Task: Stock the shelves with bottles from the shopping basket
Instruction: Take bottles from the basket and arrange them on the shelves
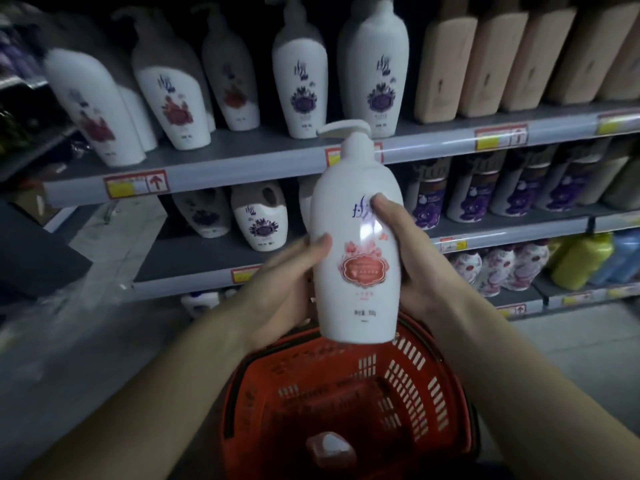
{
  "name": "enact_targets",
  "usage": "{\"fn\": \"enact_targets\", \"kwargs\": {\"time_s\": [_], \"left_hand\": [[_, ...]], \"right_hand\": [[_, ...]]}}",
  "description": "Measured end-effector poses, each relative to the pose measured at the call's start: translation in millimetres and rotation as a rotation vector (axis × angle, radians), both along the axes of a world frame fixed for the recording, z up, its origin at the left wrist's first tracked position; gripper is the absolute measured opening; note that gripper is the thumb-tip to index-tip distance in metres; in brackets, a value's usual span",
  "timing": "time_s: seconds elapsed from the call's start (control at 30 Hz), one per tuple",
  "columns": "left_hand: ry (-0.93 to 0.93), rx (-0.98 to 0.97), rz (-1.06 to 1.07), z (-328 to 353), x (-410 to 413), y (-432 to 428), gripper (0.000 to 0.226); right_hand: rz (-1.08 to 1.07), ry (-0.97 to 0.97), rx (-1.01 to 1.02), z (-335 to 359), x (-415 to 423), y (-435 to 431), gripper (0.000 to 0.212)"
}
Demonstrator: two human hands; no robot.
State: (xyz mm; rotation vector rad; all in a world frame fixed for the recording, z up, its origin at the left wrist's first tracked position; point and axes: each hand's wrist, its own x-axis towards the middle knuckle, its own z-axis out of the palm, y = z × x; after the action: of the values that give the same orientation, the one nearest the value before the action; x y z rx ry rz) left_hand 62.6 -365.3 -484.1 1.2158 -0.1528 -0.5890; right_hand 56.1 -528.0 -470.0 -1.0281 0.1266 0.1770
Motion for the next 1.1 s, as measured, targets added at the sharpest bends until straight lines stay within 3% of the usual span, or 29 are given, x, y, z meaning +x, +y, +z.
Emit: {"fn": "enact_targets", "kwargs": {"time_s": [0.23,0.4,0.53,0.87,1.0,1.1], "left_hand": [[0.002,0.025,0.081,9,-5,5,0.048],[0.015,-0.018,0.070,12,4,17,0.059],[-0.002,-0.020,0.101,21,10,27,0.049],[-0.114,0.003,0.170,49,50,65,0.050],[-0.143,-0.025,0.205,55,66,86,0.051],[-0.183,-0.017,0.249,56,81,103,0.053]], "right_hand": [[-0.020,0.002,-0.080,3,1,10,0.061],[0.022,-0.030,-0.069,9,9,18,0.053],[0.025,-0.076,-0.090,19,20,29,0.052],[0.042,-0.153,-0.157,51,64,69,0.047],[0.083,-0.179,-0.199,58,85,93,0.059],[0.105,-0.202,-0.214,61,104,113,0.048]]}}
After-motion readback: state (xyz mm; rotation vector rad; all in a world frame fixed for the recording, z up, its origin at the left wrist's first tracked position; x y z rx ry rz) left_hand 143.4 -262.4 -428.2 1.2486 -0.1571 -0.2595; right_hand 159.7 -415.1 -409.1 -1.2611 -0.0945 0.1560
